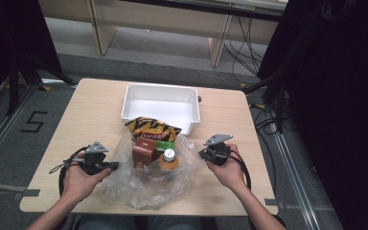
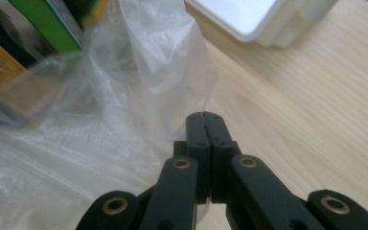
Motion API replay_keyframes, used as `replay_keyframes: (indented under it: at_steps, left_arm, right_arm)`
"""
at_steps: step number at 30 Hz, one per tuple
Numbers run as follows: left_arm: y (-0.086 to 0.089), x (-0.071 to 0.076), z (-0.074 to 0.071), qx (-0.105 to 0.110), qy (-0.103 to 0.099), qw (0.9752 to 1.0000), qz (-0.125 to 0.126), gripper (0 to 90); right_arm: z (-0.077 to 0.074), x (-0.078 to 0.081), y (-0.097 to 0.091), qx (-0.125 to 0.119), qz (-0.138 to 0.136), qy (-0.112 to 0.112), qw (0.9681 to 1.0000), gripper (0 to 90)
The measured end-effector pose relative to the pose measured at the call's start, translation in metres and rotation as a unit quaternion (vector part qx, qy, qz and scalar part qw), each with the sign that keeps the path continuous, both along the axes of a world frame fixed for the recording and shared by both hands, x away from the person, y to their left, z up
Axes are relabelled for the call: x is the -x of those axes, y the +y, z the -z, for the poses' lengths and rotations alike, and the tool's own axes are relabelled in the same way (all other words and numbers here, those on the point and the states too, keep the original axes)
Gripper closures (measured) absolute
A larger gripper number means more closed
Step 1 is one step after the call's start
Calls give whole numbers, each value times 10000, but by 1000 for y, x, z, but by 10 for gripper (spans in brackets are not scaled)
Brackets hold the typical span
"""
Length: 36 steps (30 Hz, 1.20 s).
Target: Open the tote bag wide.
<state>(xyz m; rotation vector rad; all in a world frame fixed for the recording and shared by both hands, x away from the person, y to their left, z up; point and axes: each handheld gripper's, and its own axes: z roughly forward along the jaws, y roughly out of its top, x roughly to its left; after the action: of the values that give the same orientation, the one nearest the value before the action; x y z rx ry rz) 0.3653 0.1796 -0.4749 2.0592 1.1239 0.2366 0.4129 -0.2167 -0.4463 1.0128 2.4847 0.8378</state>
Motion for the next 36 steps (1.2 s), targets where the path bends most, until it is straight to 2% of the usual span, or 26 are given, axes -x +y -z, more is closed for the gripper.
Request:
replay_keyframes:
  at_steps: [2, 3, 5, 6, 7, 8, 9, 10, 11, 12, 15, 19, 20, 21, 23, 24, 25, 26, 28, 29, 30, 31, 32, 33, 35, 36]
  left_arm:
    - [0, -1, 1, -118, 13, 9999, 47, 899]
    - [0, -1, 2, -153, 21, 9999, 46, 899]
    - [1, -1, 2, -130, 49, 9999, 40, 899]
    - [1, -2, 3, -123, 64, 9999, 3, 899]
    - [1, -3, 5, -100, 92, 9999, -27, 899]
    - [1, -3, 6, -94, 87, 9999, -56, 899]
    - [0, -3, 6, -108, 123, 9999, -47, 899]
    - [-1, -3, 7, -158, 103, 9998, -13, 899]
    - [-2, -2, 8, -191, 134, 9997, 6, 899]
    - [-2, -3, 8, -251, 148, 9996, 20, 899]
    - [-3, -3, 10, -267, 141, 9995, 23, 898]
    - [-3, -4, 12, -320, 184, 9993, 62, 899]
    - [-4, -3, 13, -302, 208, 9993, 27, 898]
    - [-4, -3, 13, -316, 170, 9993, 56, 898]
    - [-4, -2, 13, -288, 116, 9995, 35, 898]
    - [-4, -2, 12, -288, 155, 9995, 19, 897]
    - [-4, -2, 11, -280, 109, 9995, 66, 898]
    - [-4, -2, 11, -280, 109, 9995, 66, 897]
    - [-5, -2, 10, -244, 115, 9996, 88, 897]
    - [-6, -2, 10, -261, 95, 9996, 80, 897]
    - [-6, -2, 10, -281, 79, 9995, 110, 897]
    - [-6, -2, 10, -281, 79, 9995, 110, 897]
    - [-6, -2, 10, -282, 76, 9995, 96, 897]
    - [-6, -2, 10, -288, 62, 9995, 127, 897]
    - [-6, -2, 9, -292, 63, 9995, 128, 897]
    - [-5, -2, 9, -294, 39, 9995, 92, 897]
  right_arm:
    - [7, -2, 1, 180, 63, -117, 9998, 900]
    - [7, -4, 0, 264, 48, -49, 9996, 900]
    - [9, -6, -1, 305, 50, -51, 9995, 900]
    - [7, -6, -1, 318, 137, 99, 9993, 900]
    - [7, -7, -2, 345, 90, 108, 9993, 900]
    - [10, -9, -3, 394, 73, -25, 9992, 900]
    - [9, -9, -3, 430, 115, 90, 9990, 900]
    - [13, -9, -1, 452, 162, 26, 9988, 900]
    - [12, -9, -1, 537, 136, 194, 9983, 900]
    - [13, -9, 0, 577, 115, 235, 9980, 900]
    - [14, -10, 0, 756, 21, 201, 9969, 900]
    - [16, -10, 1, 767, 22, 302, 9966, 900]
    - [16, -10, 0, 772, 26, 245, 9967, 900]
    - [16, -10, 0, 692, 27, 342, 9970, 900]
    - [16, -10, -1, 621, 23, 302, 9976, 900]
    - [12, -10, -5, 288, 55, 165, 9994, 840]
    - [10, -9, -6, 89, 51, 227, 9997, 811]
    - [1, -5, -10, -279, 169, 345, 9989, 777]
    - [-7, -3, -13, -752, 81, 100, 9971, 725]
    - [-12, -1, -14, -942, 27, 0, 9955, 693]
    - [-20, 0, -16, -996, -50, -50, 9950, 670]
    - [-20, 0, -16, -996, -50, -50, 9950, 670]
    - [-30, 2, -18, -1297, -112, -314, 9910, 634]
    - [-33, 4, -16, -1507, -74, -302, 9881, 621]
    - [-39, 1, -14, -1694, -200, -523, 9839, 593]
    - [-44, 0, -10, -1776, -239, -474, 9827, 573]
